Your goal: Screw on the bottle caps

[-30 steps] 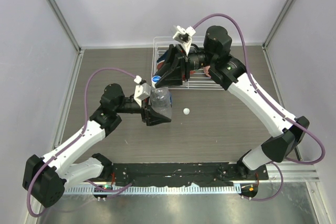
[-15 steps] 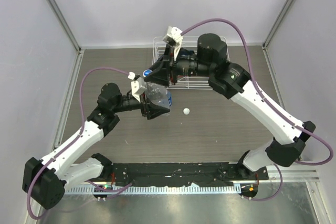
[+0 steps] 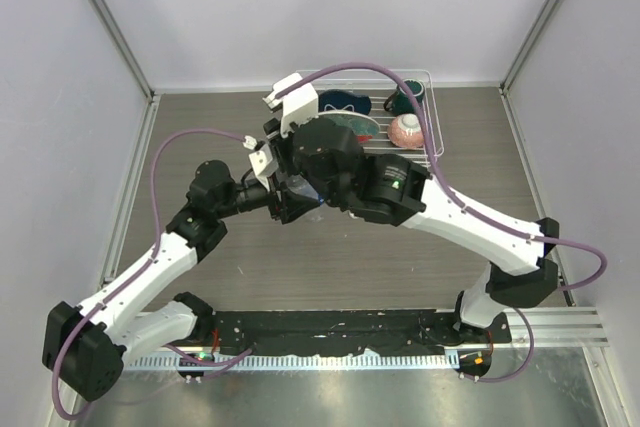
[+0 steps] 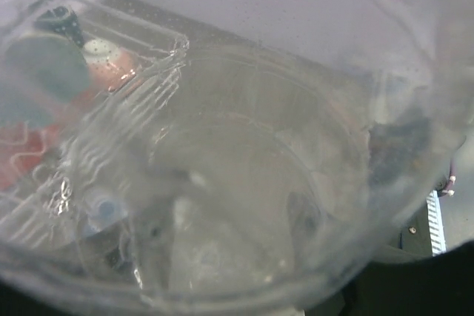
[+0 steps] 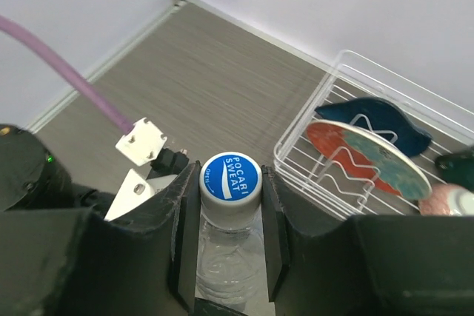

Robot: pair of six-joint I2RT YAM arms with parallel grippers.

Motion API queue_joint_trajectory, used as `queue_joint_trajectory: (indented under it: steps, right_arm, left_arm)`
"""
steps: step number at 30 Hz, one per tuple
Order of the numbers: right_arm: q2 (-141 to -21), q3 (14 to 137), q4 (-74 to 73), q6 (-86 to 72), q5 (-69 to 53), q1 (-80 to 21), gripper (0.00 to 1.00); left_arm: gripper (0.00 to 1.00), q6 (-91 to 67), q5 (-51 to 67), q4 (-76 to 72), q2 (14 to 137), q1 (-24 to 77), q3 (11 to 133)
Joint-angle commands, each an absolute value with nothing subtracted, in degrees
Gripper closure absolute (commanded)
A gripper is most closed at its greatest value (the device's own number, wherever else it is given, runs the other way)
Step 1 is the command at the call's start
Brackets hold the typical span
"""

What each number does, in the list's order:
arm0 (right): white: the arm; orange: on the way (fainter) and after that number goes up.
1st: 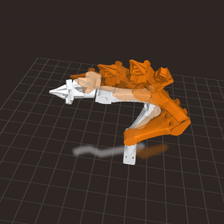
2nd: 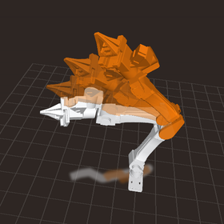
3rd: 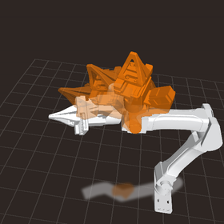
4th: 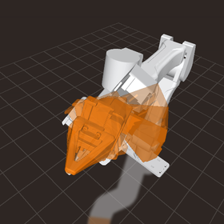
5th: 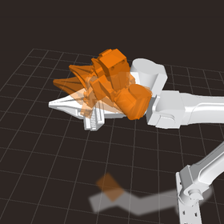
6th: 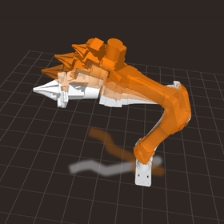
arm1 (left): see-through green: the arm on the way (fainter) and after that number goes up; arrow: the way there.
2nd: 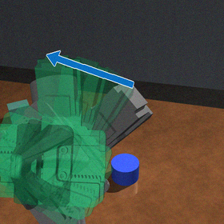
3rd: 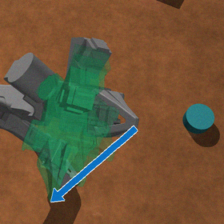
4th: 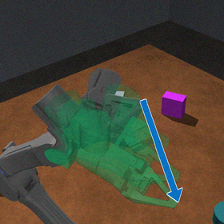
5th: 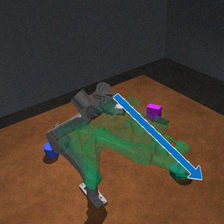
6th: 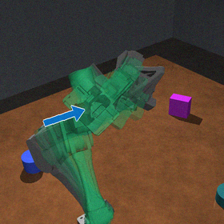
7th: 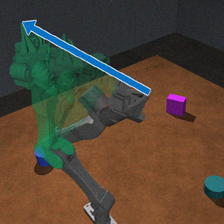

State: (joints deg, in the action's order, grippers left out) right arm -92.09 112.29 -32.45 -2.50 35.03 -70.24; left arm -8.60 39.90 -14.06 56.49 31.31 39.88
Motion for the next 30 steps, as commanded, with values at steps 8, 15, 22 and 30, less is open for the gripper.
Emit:
queue_joint_trajectory:
  steps: [8, 15, 22, 30]
  right_arm:
    - [-99.3, 115.4, -31.2, -4.5, 63.2, -74.4, 0.99]
    - [-101.3, 120.4, -32.6, -8.0, 56.8, -74.4, 0.50]
    - [-87.8, 117.2, -30.8, -11.0, 21.3, -65.2, 0.33]
    - [-79.7, 110.0, -28.5, -6.8, -14.3, -53.1, 0.34]
  left_arm:
    - [1.00, -3.2, 40.0, -15.7, 54.0, 32.9, 39.2]
    - [1.00, -3.3, 39.8, -15.6, 53.7, 32.8, 39.1]
    - [1.00, -3.6, 41.0, -15.4, 53.5, 32.4, 39.0]
    - [1.00, -6.0, 49.1, -15.6, 53.8, 32.2, 39.1]
